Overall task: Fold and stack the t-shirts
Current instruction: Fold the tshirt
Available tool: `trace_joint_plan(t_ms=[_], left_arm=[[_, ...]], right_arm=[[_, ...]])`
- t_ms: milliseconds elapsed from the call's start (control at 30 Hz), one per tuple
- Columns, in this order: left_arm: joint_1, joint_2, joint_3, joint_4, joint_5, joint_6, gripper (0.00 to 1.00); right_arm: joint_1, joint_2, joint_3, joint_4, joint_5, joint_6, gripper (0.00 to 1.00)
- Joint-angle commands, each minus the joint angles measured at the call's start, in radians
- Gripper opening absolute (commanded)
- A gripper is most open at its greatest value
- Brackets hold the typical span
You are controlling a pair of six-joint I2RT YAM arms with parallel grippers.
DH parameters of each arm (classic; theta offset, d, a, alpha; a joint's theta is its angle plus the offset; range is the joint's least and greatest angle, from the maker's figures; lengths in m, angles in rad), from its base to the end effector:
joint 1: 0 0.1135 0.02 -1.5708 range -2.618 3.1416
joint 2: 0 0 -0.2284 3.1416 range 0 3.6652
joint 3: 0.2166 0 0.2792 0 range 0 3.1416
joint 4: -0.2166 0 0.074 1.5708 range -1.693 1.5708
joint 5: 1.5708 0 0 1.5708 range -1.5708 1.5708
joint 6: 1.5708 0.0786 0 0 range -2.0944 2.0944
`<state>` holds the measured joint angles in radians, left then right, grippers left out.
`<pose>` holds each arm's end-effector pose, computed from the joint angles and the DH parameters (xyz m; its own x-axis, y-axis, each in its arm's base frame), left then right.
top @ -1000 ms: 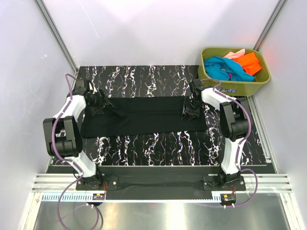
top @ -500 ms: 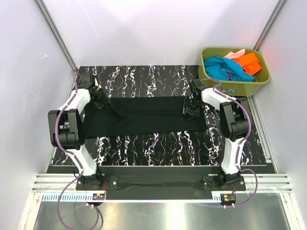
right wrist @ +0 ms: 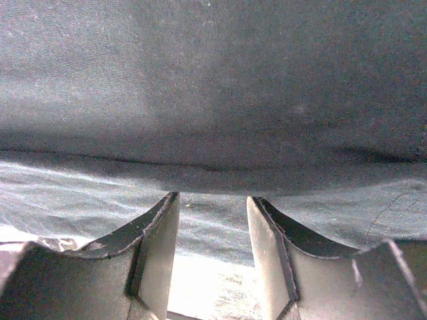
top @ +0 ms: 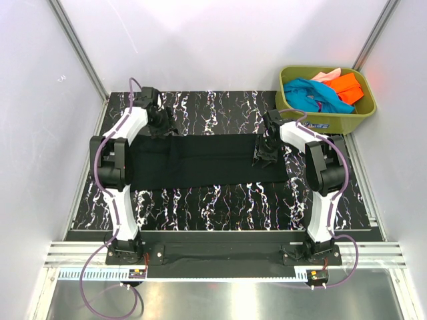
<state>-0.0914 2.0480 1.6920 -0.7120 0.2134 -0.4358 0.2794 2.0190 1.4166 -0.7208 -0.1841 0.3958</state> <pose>0.4706 -0.0598 0.1454 -0.8716 -0.3344 -0.3585 -0.1953 0.9076 -0.3717 0.3947 0.1282 0.0676 -0.9810 0.1129 -0.1577 0.0694 0.9636 0.2582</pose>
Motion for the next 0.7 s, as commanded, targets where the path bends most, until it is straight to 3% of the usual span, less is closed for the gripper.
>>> trace_joint_plan(t_ms=[0,100,267,400,467,567,633,667], left_arm=[[-0.004,-0.057,0.061,-0.043,-0.139,0.035,0.68],[0.002,-0.150,0.017,-0.029,-0.209,0.083,0.76],[0.085,-0.244,-0.073,-0.061,-0.171,0.114,0.75],[0.209,-0.319,-0.236,0.017,0.004,0.086,0.73],[0.281,-0.318,-0.247,0.040,0.059,0.074,0.72],[0.353,-0.273,-0.238,0.040,0.150,0.052,0.69],[0.384,-0.243,-0.239,0.069,0.216,0.026,0.69],[0.389,-0.229,-0.236,0.078,0.233,0.019,0.69]], right_arm=[[0.000,0.034,0.031,0.000,0.049,-0.032,0.53],[0.000,0.023,0.050,-0.015,0.045,-0.031,0.53],[0.018,-0.026,0.085,-0.011,0.009,-0.043,0.54],[0.064,-0.083,0.113,0.118,-0.174,-0.095,0.59],[0.095,-0.074,0.142,0.217,-0.245,-0.120,0.62],[0.164,0.026,0.298,0.251,-0.336,-0.138,0.69],[0.211,0.123,0.450,0.268,-0.393,-0.137,0.80],[0.224,0.156,0.494,0.280,-0.412,-0.134,0.96]])
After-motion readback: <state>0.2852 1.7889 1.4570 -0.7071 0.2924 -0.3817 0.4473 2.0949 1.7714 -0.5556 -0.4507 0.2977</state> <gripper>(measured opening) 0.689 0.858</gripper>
